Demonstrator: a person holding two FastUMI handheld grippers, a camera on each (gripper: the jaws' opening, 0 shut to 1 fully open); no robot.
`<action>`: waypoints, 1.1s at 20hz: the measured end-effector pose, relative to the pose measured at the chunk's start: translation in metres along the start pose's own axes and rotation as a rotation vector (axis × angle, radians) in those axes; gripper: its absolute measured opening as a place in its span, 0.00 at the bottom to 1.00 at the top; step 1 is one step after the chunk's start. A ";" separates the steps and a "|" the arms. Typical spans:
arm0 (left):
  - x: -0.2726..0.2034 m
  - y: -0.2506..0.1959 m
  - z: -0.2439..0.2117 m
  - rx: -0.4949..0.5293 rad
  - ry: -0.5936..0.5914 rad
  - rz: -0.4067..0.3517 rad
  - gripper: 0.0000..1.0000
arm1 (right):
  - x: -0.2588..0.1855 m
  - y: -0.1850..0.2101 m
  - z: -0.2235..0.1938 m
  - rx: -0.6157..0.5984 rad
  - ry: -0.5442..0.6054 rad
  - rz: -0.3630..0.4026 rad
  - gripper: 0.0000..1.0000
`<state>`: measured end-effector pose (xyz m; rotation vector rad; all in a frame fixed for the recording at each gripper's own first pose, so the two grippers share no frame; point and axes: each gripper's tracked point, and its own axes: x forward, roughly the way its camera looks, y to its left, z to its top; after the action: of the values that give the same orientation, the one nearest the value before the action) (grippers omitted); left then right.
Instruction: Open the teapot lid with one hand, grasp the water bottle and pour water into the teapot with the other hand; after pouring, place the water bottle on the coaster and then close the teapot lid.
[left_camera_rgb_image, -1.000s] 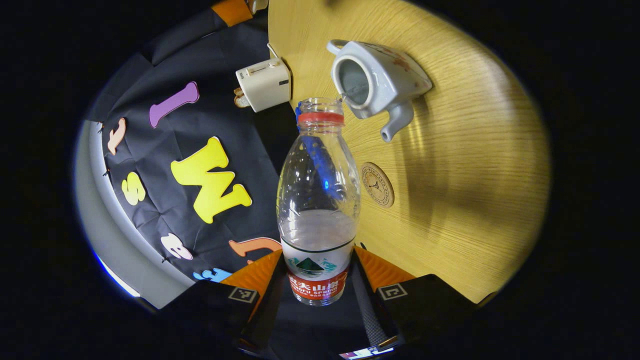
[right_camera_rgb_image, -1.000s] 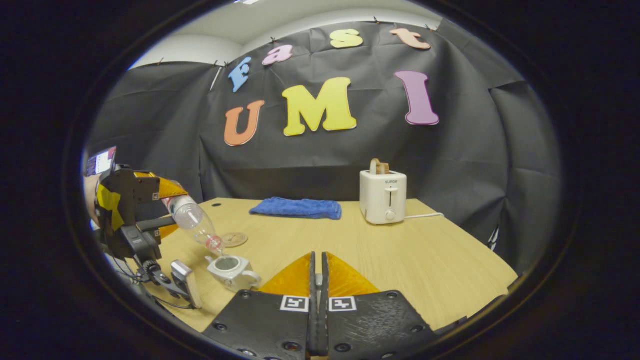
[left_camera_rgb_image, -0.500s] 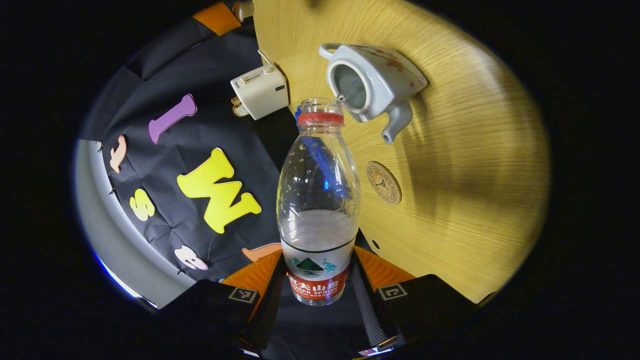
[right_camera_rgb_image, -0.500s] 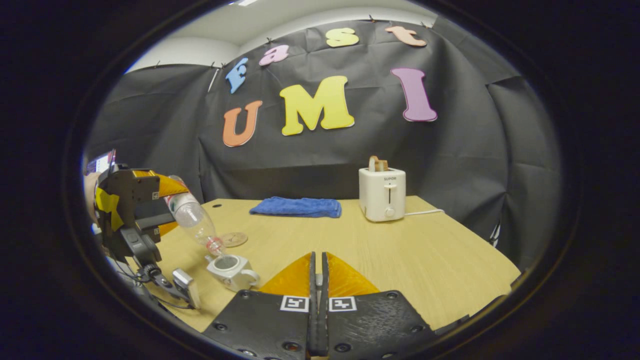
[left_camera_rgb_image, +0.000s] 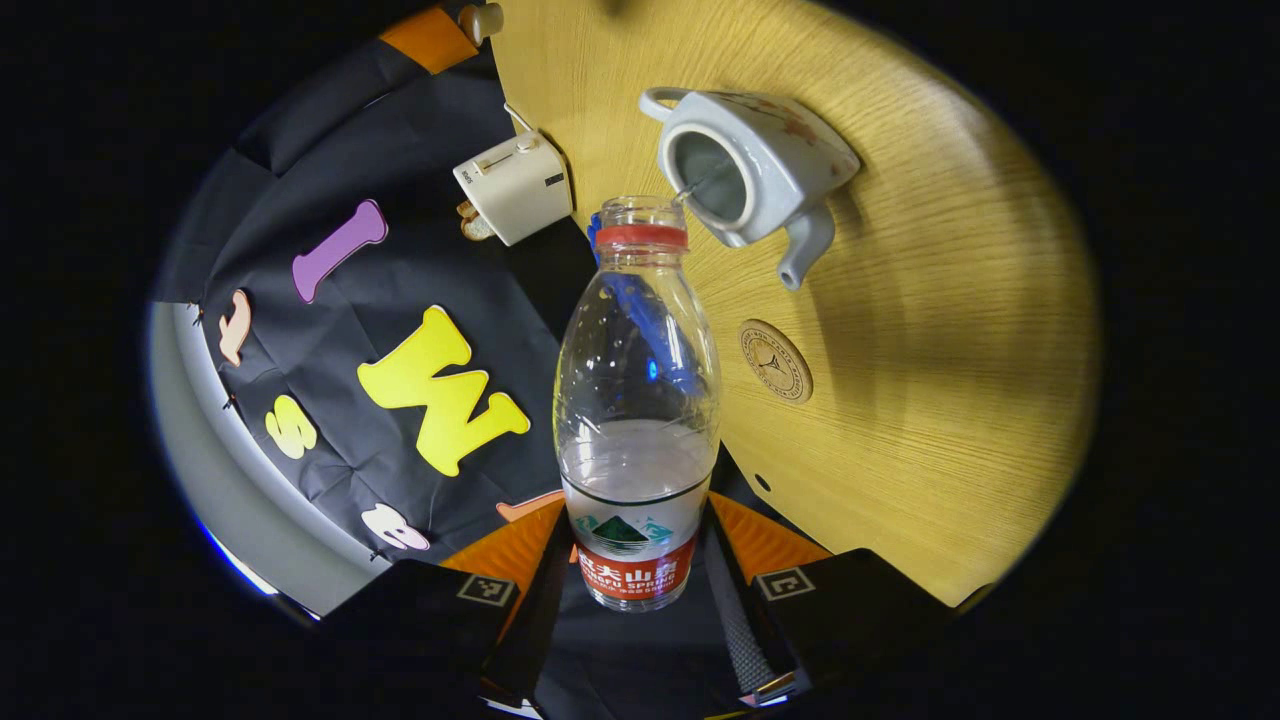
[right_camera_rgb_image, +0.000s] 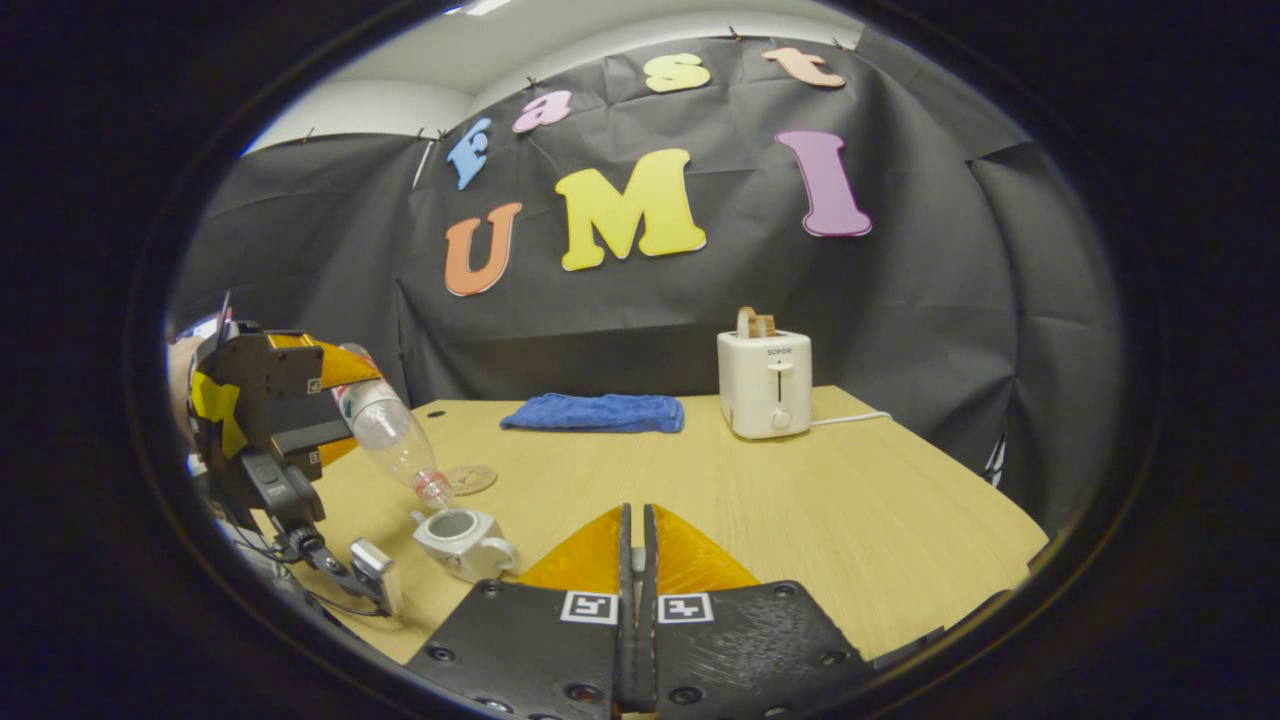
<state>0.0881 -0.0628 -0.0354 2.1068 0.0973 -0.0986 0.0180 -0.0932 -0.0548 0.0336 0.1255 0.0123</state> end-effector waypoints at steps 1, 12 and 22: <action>0.000 -0.001 0.001 0.000 -0.002 -0.002 0.72 | 0.000 0.000 0.000 0.001 0.000 0.001 0.00; 0.007 -0.007 -0.005 -0.074 0.001 0.032 0.72 | -0.004 0.004 0.004 0.001 -0.013 0.002 0.00; 0.016 -0.045 0.009 -0.458 -0.060 -0.048 0.72 | -0.006 0.005 0.010 0.009 -0.013 0.008 0.00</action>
<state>0.0988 -0.0467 -0.0799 1.6438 0.1219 -0.1533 0.0133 -0.0888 -0.0442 0.0433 0.1125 0.0191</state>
